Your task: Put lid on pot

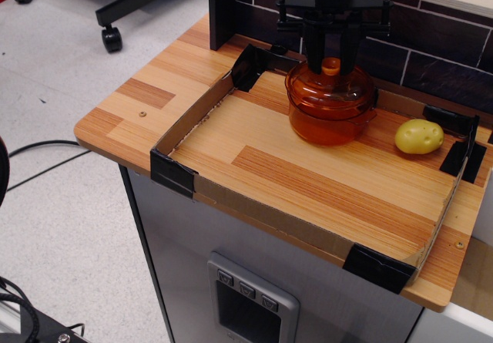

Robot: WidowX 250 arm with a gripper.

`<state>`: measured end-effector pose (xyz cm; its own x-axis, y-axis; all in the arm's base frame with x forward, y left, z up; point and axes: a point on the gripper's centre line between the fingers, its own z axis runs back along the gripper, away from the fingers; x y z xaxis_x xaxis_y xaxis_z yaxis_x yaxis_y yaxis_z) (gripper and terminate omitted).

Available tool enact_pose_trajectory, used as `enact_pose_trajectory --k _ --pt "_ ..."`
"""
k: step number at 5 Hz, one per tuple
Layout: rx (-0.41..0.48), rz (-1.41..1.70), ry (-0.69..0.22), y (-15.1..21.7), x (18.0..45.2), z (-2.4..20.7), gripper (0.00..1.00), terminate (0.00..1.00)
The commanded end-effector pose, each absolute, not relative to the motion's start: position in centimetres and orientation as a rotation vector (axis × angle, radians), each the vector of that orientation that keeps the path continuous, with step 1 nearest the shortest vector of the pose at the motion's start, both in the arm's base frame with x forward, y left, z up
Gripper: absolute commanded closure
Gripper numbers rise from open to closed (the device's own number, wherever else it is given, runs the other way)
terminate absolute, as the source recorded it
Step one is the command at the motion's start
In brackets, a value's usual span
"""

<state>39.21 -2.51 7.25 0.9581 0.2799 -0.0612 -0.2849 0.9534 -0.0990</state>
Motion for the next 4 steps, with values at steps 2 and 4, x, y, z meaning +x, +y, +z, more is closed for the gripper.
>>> enact_pose_trajectory --k 2,4 --pt "-0.091 0.277 -0.003 -2.31 39.98 8.28 1.00 0.00" --pt "-0.084 0.294 -0.001 -2.52 40.70 7.99 1.00 0.00"
